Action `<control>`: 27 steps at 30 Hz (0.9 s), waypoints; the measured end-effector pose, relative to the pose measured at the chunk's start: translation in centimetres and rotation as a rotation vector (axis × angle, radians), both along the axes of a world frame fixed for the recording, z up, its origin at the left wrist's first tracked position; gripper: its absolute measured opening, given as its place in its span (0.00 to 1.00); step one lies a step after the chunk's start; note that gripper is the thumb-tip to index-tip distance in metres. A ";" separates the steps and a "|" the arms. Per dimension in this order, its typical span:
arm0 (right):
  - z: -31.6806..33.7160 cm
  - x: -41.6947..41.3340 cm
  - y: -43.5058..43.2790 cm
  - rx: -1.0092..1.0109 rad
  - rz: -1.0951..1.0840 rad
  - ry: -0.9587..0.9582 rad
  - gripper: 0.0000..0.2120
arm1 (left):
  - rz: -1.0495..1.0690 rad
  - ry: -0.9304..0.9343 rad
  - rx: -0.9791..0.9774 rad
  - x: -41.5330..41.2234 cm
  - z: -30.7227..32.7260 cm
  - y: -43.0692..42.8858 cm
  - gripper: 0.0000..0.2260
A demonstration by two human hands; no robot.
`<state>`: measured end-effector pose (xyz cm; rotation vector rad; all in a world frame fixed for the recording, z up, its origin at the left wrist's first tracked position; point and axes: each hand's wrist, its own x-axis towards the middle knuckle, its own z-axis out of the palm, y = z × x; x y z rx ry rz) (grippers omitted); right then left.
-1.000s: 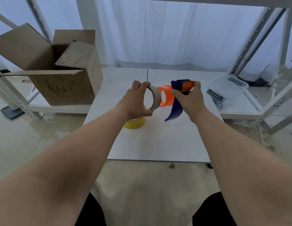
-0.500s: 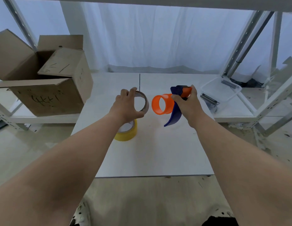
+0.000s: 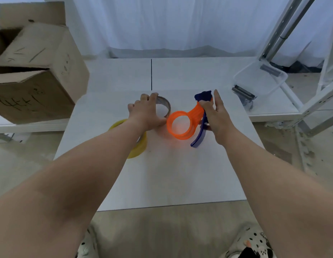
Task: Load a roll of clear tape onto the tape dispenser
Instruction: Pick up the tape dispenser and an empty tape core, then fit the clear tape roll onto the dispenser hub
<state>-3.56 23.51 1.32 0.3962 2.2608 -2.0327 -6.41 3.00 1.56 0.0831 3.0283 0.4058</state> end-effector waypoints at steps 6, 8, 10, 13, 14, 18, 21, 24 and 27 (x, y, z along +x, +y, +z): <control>-0.6 0.1 0.1 0.055 0.032 -0.088 0.23 | 0.013 -0.066 -0.031 -1.1 -0.6 -0.5 0.35; -0.2 0.5 -0.3 0.076 0.064 -0.141 0.25 | -0.001 -0.101 -0.064 -0.6 -0.3 -0.7 0.36; 0.3 0.8 -0.7 0.102 0.085 -0.198 0.25 | -0.009 -0.082 -0.061 0.0 0.3 -0.9 0.36; 1.5 1.8 -1.7 0.131 0.115 -0.237 0.15 | -0.009 -0.039 -0.059 1.3 1.4 -1.6 0.35; 1.9 2.2 -2.1 0.150 0.140 -0.228 0.13 | -0.005 -0.037 -0.076 2.0 1.8 -2.0 0.34; 3.1 4.3 -4.2 0.167 0.208 -0.168 0.07 | 0.004 -0.030 -0.133 5.4 2.6 -3.8 0.29; 3.0 5.8 -5.3 0.142 0.183 -0.173 0.09 | 0.014 -0.041 -0.116 8.0 2.7 -5.0 0.27; 2.2 7.2 -5.9 0.132 0.151 -0.192 0.07 | 0.030 -0.050 -0.127 10.1 2.3 -5.9 0.27; 0.8 7.7 -6.3 0.159 0.136 -0.190 0.11 | 0.033 -0.033 -0.120 11.3 1.5 -6.7 0.27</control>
